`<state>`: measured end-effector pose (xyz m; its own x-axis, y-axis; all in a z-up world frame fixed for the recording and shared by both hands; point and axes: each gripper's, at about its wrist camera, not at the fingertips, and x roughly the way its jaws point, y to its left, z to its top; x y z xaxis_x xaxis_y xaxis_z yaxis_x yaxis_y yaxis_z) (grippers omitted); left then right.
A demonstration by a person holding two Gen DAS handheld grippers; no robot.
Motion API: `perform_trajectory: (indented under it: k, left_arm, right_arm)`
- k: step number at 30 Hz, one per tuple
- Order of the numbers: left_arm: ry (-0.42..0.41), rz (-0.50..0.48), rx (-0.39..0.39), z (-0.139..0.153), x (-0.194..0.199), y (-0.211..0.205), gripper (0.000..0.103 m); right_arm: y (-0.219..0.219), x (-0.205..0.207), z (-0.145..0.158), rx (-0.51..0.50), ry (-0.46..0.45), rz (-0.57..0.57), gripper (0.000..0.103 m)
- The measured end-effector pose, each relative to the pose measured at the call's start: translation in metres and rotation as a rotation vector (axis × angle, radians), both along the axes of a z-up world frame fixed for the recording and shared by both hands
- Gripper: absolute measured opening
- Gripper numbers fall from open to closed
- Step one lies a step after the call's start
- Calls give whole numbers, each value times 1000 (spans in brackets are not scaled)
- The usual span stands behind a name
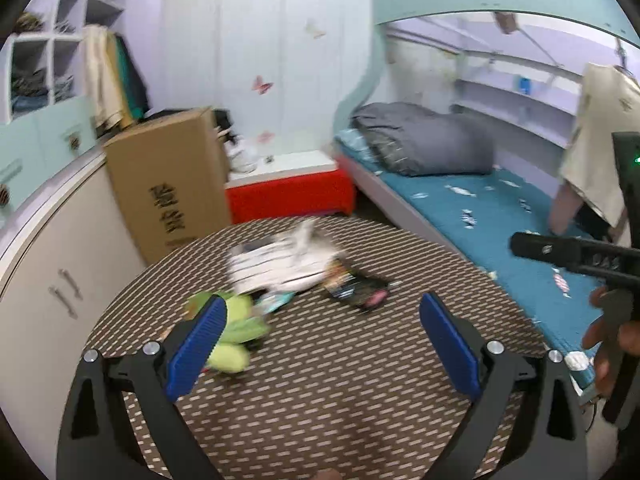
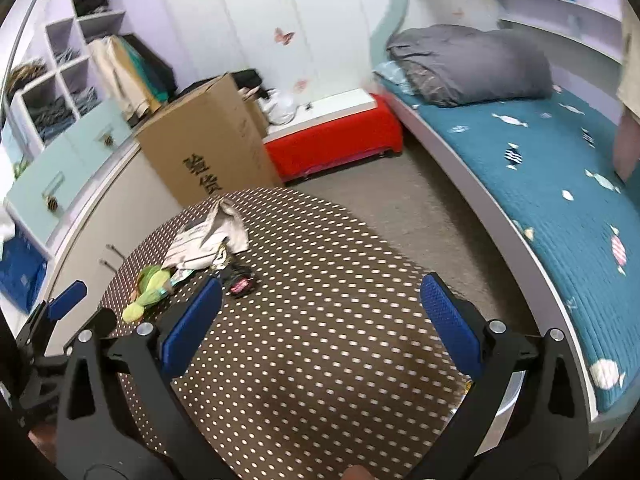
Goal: Collect trash
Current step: 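Move both empty tools back over the table, then grasp the green plush with the left tool while the right tool grasps the black snack packet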
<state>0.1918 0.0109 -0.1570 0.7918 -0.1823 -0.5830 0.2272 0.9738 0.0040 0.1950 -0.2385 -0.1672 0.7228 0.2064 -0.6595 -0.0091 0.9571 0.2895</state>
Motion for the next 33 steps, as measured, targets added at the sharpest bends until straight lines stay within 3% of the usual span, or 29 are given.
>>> perform_trajectory:
  k: [4, 10, 22, 25, 26, 27, 28, 29, 30, 32, 33]
  left_arm:
    - [35, 80, 5, -15, 11, 41, 95]
    - [66, 125, 23, -33, 24, 72, 95]
    - [175, 132, 65, -77, 71, 85, 95]
    - [192, 104, 40, -80, 81, 88, 92]
    - [201, 89, 37, -82, 84, 88, 89]
    - [210, 76, 34, -83, 87, 87, 80]
    - [220, 60, 22, -85, 89, 86, 71]
    - [227, 45, 8, -86, 90, 85, 65]
    - [236, 27, -3, -87, 90, 84, 54]
    - [238, 11, -20, -87, 88, 82, 40]
    - [240, 5, -29, -87, 87, 82, 24]
  right_arm:
    - [21, 17, -11, -11, 27, 48, 97]
    - [46, 36, -23, -31, 47, 112, 97]
    - [107, 87, -62, -121, 113, 266, 97]
    - [124, 99, -72, -180, 113, 290, 97]
    - [128, 102, -74, -201, 113, 295, 96]
    - [134, 104, -77, -233, 116, 303, 89]
    - [140, 106, -81, -285, 124, 304, 70]
    - [144, 105, -81, -322, 104, 301, 65]
    - [147, 103, -80, -319, 96, 318, 47]
    - [149, 99, -80, -329, 98, 322, 40]
    - [148, 95, -80, -321, 97, 326, 32]
